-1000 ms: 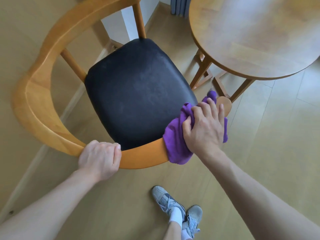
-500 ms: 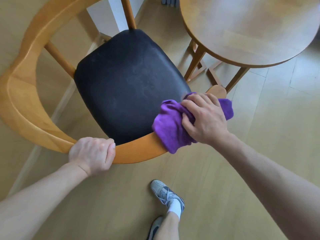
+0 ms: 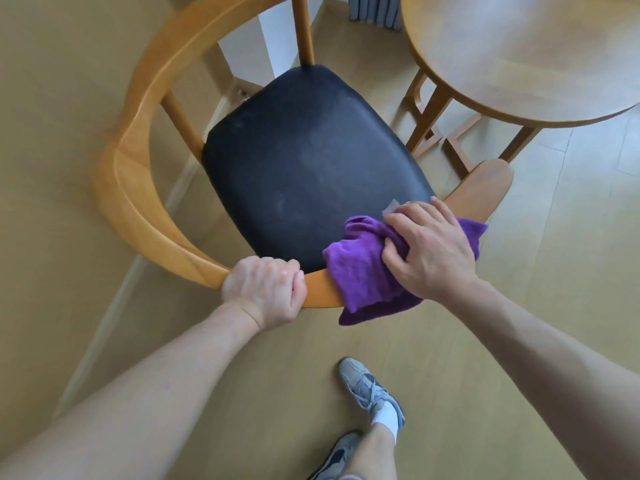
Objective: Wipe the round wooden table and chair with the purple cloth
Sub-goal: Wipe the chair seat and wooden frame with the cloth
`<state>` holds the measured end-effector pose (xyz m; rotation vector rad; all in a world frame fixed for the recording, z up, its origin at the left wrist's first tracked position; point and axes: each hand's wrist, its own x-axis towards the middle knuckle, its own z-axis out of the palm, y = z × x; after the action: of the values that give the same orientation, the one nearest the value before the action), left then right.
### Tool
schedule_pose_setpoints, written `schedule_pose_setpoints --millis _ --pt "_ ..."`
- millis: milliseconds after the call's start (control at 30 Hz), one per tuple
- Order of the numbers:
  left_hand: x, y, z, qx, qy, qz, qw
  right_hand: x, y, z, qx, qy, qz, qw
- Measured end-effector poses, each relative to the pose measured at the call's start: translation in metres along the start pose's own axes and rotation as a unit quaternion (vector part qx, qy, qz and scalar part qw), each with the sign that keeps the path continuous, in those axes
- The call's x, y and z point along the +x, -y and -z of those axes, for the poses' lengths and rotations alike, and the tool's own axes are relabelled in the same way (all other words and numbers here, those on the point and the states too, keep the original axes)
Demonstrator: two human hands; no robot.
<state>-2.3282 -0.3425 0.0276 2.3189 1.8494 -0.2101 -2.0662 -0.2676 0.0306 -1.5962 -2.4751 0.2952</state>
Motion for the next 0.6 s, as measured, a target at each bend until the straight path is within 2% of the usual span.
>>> schedule_pose_setpoints --millis 100,167,400,600 --pt "0.0 0.001 -0.002 0.008 0.009 -0.006 1.0 0.0 0.018 -0.009 0.004 -0.062 -0.126 0.99" --pt "0.0 0.002 -0.003 0.019 0.012 -0.011 1.0 0.002 0.027 -0.012 0.007 -0.081 -0.181 0.98" --pt "0.003 0.002 -0.005 0.013 0.031 -0.025 0.999 0.0 0.028 -0.02 0.012 -0.126 -0.223 0.967" --pt "0.003 0.002 -0.001 0.008 0.063 -0.028 0.998 0.002 0.053 -0.03 0.046 -0.167 -0.343 0.923"
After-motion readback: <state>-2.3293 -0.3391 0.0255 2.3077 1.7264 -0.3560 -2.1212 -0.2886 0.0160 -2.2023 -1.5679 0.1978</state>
